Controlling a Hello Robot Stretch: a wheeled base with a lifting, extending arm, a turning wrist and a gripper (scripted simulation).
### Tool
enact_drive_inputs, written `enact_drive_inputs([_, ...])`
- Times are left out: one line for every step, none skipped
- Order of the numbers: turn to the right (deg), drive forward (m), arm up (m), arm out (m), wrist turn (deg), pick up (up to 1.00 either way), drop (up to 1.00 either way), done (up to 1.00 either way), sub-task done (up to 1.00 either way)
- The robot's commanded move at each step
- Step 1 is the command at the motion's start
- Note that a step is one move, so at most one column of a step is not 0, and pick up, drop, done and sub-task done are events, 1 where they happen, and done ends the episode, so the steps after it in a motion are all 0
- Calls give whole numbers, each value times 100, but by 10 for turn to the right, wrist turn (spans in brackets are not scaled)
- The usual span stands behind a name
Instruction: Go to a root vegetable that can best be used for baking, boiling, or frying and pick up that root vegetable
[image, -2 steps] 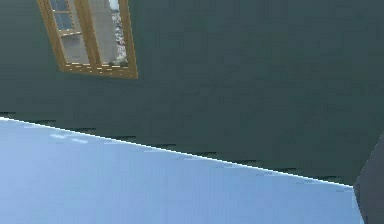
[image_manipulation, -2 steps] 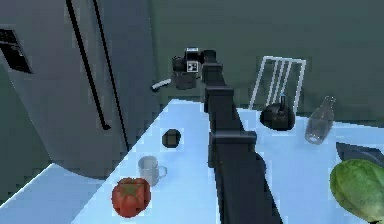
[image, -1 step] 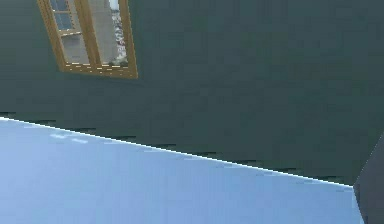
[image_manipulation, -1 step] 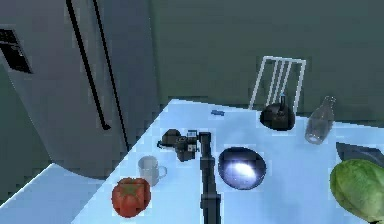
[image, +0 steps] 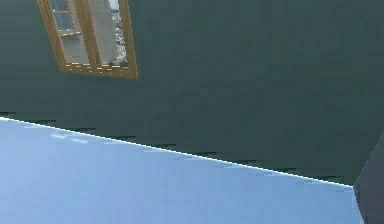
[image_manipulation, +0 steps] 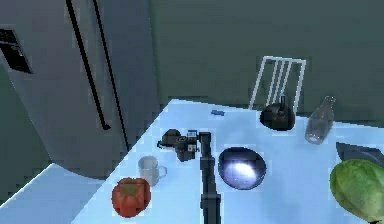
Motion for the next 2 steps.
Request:
enact_drive_inputs([0,0,10,0,0,0,0,0,0])
enact_drive_inputs([0,0,0,0,0,0,0,100,0])
